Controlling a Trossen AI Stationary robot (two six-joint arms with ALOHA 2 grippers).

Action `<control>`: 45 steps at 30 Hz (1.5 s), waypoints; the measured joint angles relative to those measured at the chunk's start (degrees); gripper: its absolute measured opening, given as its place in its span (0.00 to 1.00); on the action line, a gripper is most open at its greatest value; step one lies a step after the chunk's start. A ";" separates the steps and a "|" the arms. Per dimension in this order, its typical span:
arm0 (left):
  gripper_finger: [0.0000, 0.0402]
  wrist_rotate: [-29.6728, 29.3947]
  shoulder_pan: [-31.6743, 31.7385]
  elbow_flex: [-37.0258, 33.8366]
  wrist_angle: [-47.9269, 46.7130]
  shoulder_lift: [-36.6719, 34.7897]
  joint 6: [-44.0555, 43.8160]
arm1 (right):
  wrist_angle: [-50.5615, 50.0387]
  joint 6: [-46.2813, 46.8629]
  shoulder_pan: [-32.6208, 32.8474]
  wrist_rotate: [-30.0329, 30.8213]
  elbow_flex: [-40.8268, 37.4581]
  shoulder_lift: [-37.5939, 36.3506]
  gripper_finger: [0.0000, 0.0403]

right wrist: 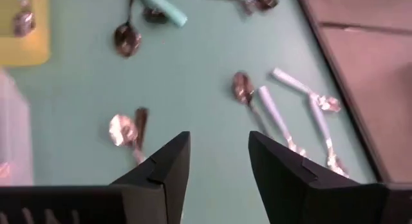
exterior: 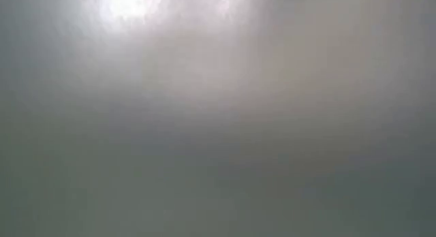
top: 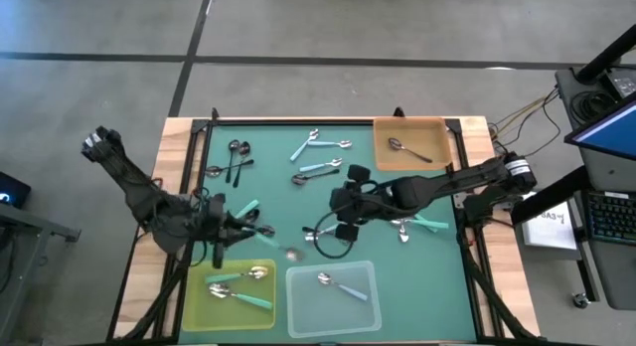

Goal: Sort silverware by color (type)
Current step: Put the green spoon into the yellow bin, then put the blue spoon into the transparent bin

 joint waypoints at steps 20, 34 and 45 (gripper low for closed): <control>0.09 47.68 0.11 17.74 -54.67 10.01 -35.36 | -2.88 3.69 -0.15 -0.24 -0.02 0.52 0.33; 0.18 47.86 0.42 16.59 -51.45 19.84 -29.60 | -2.90 2.69 -0.15 -0.22 -0.02 0.54 0.33; 0.55 37.27 1.24 16.59 -35.04 26.92 -15.41 | -10.31 5.24 -0.15 -2.25 -0.29 0.57 0.35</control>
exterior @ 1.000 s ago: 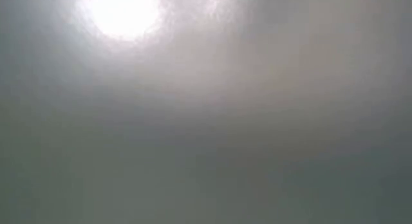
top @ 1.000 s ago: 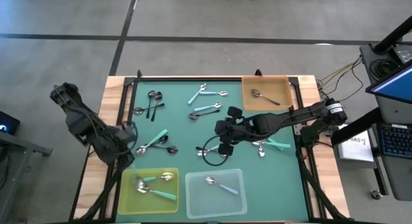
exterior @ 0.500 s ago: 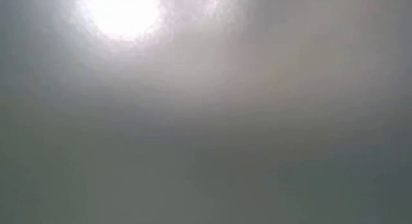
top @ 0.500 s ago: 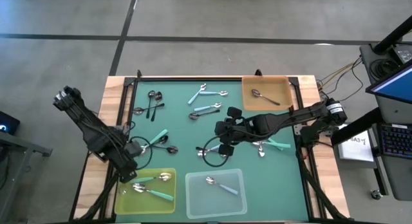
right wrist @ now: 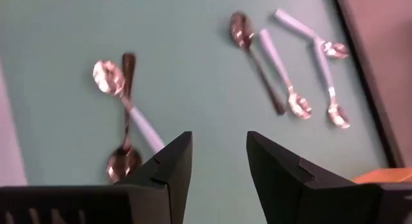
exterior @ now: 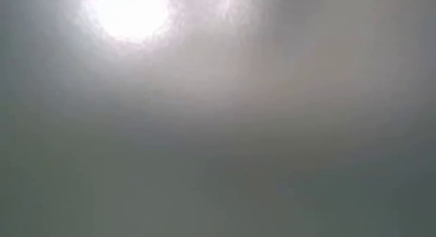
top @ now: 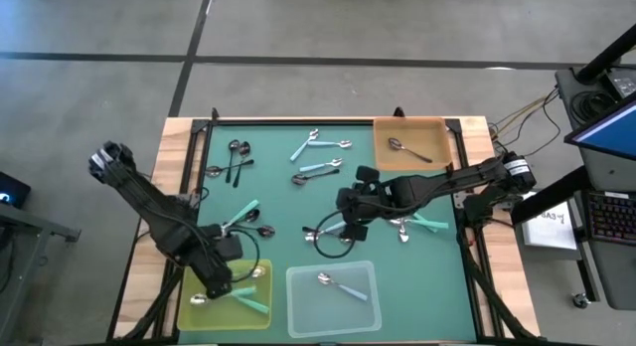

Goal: Sort silverware by color (type)
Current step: Put the blue spoon into the transparent bin

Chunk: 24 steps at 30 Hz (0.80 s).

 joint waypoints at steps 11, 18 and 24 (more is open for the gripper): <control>0.53 -9.70 0.36 2.43 1.98 3.43 1.41 | 6.54 -14.76 -1.24 -7.67 -3.82 10.77 0.32; 0.50 -10.35 0.36 3.02 1.82 4.01 2.62 | 9.52 -17.62 -4.46 -9.30 -3.57 18.24 0.32; 0.50 -10.36 0.36 2.89 1.45 3.89 3.83 | 10.72 -17.56 -6.55 -16.99 -3.57 19.45 0.31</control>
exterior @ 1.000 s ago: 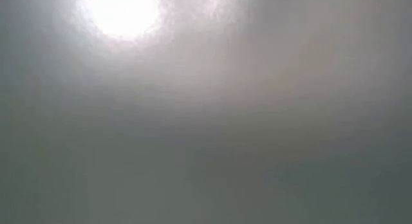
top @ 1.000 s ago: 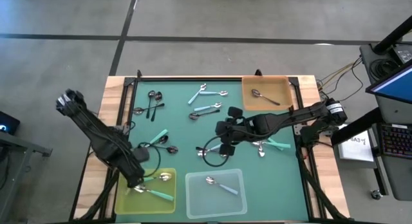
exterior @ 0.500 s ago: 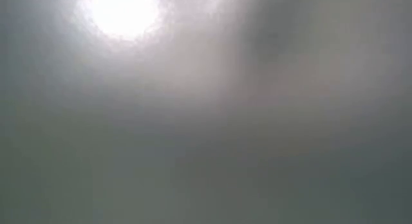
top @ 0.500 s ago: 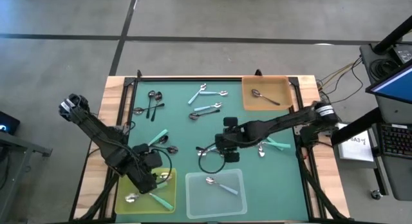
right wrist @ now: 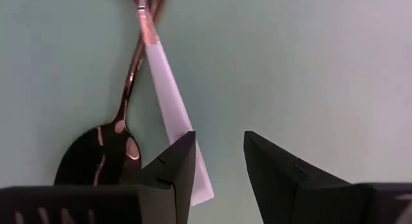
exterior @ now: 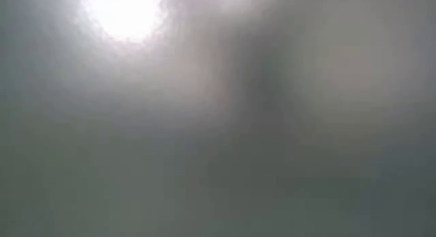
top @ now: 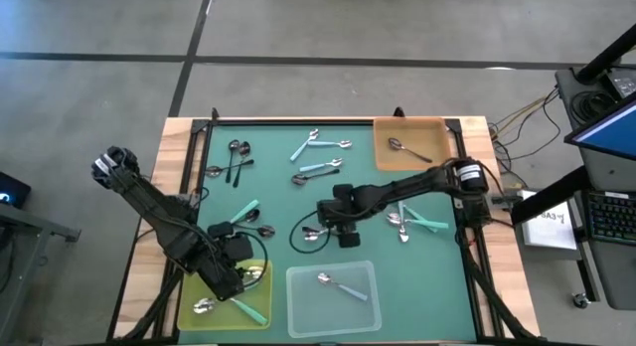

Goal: Sort silverware by color (type)
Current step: Put the blue spoon into the transparent bin

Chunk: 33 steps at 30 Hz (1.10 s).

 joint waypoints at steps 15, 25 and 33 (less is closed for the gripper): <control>0.50 -2.39 -0.02 -0.12 -0.61 -0.05 0.39 | 4.20 0.08 -0.38 -7.68 -0.24 1.53 0.31; 0.50 -4.42 -0.02 -0.14 -0.72 -0.08 0.22 | 4.60 2.40 -0.59 -8.12 -0.02 3.77 0.22; 0.50 -11.20 -0.02 -0.71 -0.11 -0.08 -2.03 | 4.22 5.80 -1.62 -6.66 0.11 0.54 0.07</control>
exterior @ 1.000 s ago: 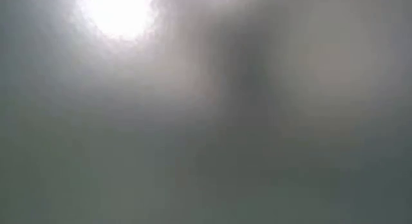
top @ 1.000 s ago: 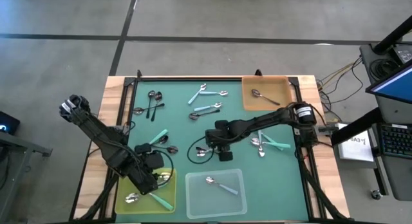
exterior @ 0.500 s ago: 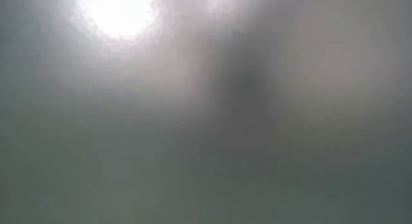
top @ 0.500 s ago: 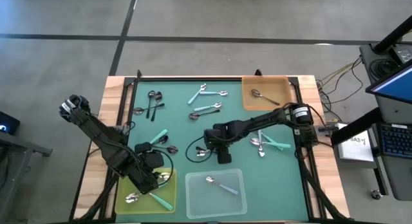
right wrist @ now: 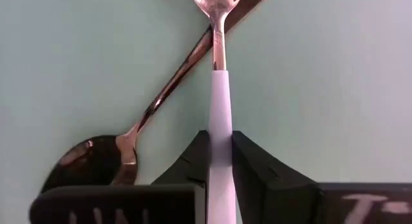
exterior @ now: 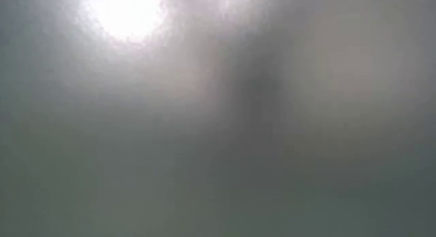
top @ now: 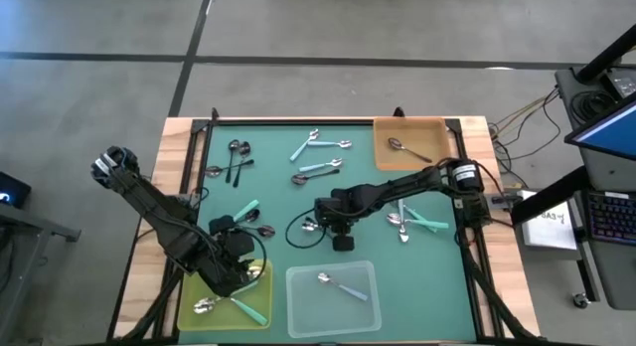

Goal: Sort silverware by color (type)
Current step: Put the blue spoon into the transparent bin, then put the green spoon into the yellow bin

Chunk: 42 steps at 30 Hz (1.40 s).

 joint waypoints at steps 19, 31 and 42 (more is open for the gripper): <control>0.50 -1.46 0.00 -1.77 -0.06 2.32 -0.68 | 2.79 15.32 18.53 -5.81 0.74 -9.48 0.07; 0.50 1.06 0.02 -1.77 -4.62 2.18 -0.94 | 3.95 21.41 21.95 -5.80 0.66 -3.87 0.08; 0.50 4.93 5.67 -4.80 -10.97 2.22 -2.10 | 3.24 20.76 21.69 -5.83 2.40 -3.65 0.35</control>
